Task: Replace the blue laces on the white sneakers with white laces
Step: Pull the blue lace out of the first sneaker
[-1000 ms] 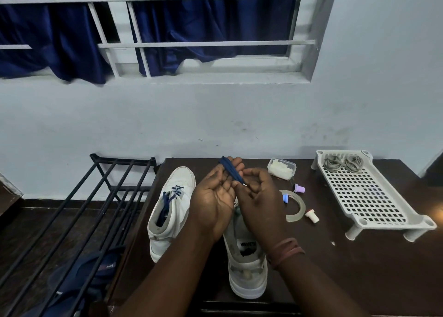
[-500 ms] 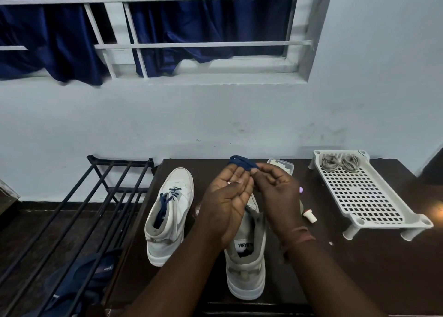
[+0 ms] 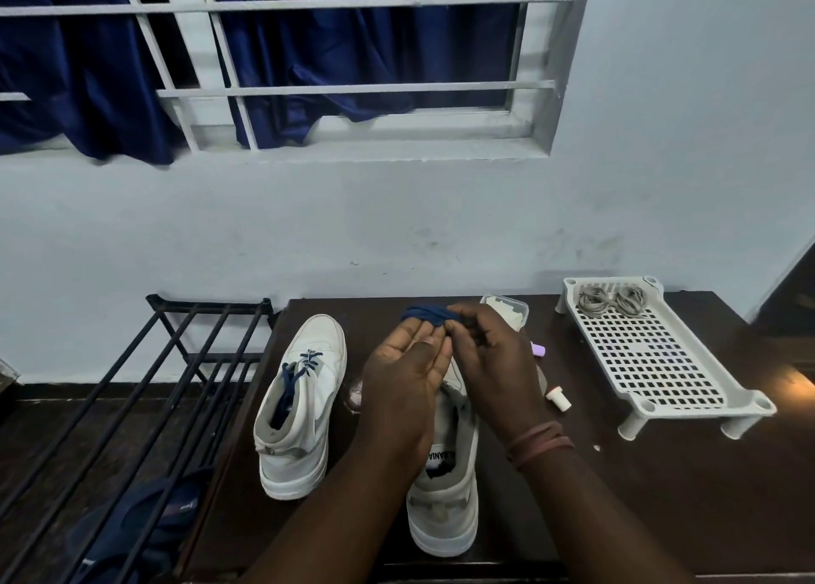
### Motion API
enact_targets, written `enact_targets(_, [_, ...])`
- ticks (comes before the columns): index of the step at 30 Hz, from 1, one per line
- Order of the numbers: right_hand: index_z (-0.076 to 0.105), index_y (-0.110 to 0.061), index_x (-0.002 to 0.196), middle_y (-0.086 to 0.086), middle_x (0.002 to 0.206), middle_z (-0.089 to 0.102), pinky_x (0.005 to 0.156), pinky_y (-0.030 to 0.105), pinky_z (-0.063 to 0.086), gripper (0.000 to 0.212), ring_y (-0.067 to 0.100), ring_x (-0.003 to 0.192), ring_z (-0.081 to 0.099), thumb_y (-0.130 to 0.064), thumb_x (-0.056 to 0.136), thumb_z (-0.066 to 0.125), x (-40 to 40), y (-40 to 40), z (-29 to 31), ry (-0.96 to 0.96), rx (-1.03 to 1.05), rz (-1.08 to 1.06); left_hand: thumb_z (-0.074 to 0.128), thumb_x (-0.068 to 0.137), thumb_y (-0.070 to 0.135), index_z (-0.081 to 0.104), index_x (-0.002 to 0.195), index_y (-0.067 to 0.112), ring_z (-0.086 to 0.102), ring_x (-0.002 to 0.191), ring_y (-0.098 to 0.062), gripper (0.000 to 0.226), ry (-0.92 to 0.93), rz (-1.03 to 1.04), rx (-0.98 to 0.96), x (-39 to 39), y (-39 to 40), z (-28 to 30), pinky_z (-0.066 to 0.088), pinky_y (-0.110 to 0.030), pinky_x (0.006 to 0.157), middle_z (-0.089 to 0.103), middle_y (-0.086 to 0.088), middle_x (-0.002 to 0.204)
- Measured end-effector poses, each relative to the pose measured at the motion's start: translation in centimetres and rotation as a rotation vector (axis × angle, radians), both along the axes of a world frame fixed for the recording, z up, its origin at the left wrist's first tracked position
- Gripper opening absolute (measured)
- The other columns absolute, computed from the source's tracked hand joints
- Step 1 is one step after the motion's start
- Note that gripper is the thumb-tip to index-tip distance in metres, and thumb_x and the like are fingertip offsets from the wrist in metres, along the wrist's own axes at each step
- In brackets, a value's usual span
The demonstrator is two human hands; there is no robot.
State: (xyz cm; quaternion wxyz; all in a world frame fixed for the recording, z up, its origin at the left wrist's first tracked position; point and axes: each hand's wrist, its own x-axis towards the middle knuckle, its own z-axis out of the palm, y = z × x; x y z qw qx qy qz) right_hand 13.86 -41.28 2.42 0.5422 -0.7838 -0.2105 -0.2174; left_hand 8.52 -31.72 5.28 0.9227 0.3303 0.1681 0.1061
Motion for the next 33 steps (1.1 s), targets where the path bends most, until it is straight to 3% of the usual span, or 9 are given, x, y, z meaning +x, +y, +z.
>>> enact_targets(5, [0.068,-0.011,0.105,-0.008,0.091,0.071,0.075,0.014,0.051,0.016,0.001,0.082,0.067,-0.004,0.092,0.062,0.1,0.6,0.1,0.117,0.144,0.016,0.06,0.096,-0.002,0.064,0.119,-0.001,0.074,0.099,-0.025,0.024,0.057,0.09,0.136,-0.8,-0.8,-0.8,0.061,-0.027,0.082,0.074,-0.021,0.106])
enact_targets(9, [0.067,-0.012,0.102,0.0,0.088,0.072,0.075,0.032,0.058,0.012,0.015,0.08,0.068,-0.008,0.091,0.065,1.2,0.1,-0.4,0.258,0.234,-0.01,0.068,0.093,0.007,0.069,0.108,0.008,0.074,0.076,-0.019,0.015,0.156,0.179,0.445,-0.8,-0.2,-1.4,0.061,-0.029,0.065,0.076,-0.016,0.093])
enact_targets(12, [0.067,-0.013,0.097,0.008,0.082,0.071,0.07,0.043,0.059,0.009,0.023,0.075,0.067,-0.007,0.09,0.066,1.4,-0.1,-0.3,0.39,0.36,0.037,0.086,0.079,0.019,0.059,0.123,0.021,0.069,0.096,-0.01,0.051,0.137,0.201,0.741,0.2,0.8,-1.9,0.059,-0.033,0.083,0.067,0.001,0.111])
enact_targets(16, [0.065,-0.006,0.099,0.015,0.079,0.069,0.058,0.032,0.052,0.01,0.017,0.064,0.064,-0.004,0.089,0.066,1.0,-0.7,0.3,0.5,0.408,0.146,0.085,0.079,0.013,0.052,0.142,0.017,0.066,0.114,-0.006,0.072,0.013,-0.051,0.836,1.8,1.9,-1.4,0.054,-0.029,0.098,0.068,0.004,0.125])
enact_targets(21, [0.065,0.001,0.098,0.012,0.075,0.069,0.055,0.022,0.047,0.009,0.008,0.054,0.058,0.002,0.089,0.063,0.9,-2.6,1.1,0.506,0.314,0.243,0.075,0.086,0.005,0.073,0.111,0.008,0.074,0.095,-0.028,0.025,-0.015,-0.121,0.725,2.6,2.5,-1.0,0.057,-0.046,0.094,0.077,-0.014,0.098])
enact_targets(24, [0.066,0.002,0.101,0.01,0.076,0.069,0.056,0.017,0.046,0.013,0.003,0.055,0.059,0.004,0.088,0.064,0.1,-3.8,1.9,0.486,0.286,0.301,0.075,0.088,0.011,0.075,0.101,0.004,0.074,0.091,-0.035,0.016,0.027,-0.14,0.67,3.2,1.8,-0.7,0.059,-0.049,0.091,0.076,-0.02,0.093])
enact_targets(28, [0.064,-0.001,0.11,0.003,0.075,0.069,0.057,0.018,0.047,0.022,0.007,0.061,0.062,0.002,0.089,0.065,-0.4,-4.9,2.4,0.497,0.367,0.261,0.076,0.088,0.022,0.077,0.094,0.008,0.074,0.084,-0.026,0.015,0.085,-0.201,0.675,4.8,0.1,0.4,0.06,-0.041,0.084,0.077,-0.014,0.089])
enact_targets(30, [0.064,-0.006,0.109,0.009,0.075,0.068,0.058,0.029,0.049,0.021,0.019,0.062,0.06,0.001,0.09,0.064,-0.2,-6.3,2.6,0.5,0.431,0.178,0.074,0.09,0.026,0.075,0.092,0.01,0.073,0.075,-0.018,0.016,0.128,-0.326,0.56,5.5,-1.2,1.1,0.06,-0.034,0.077,0.076,-0.008,0.085])
enact_targets(33, [0.063,-0.006,0.105,0.012,0.071,0.066,0.054,0.028,0.05,0.017,0.02,0.058,0.057,0.001,0.089,0.065,0.9,-9.1,2.7,0.538,0.551,0.04,0.075,0.089,0.029,0.072,0.096,0.014,0.07,0.067,-0.011,0.016,0.237,-0.496,0.414,7.1,-3.5,1.7,0.056,-0.027,0.073,0.073,-0.002,0.082])
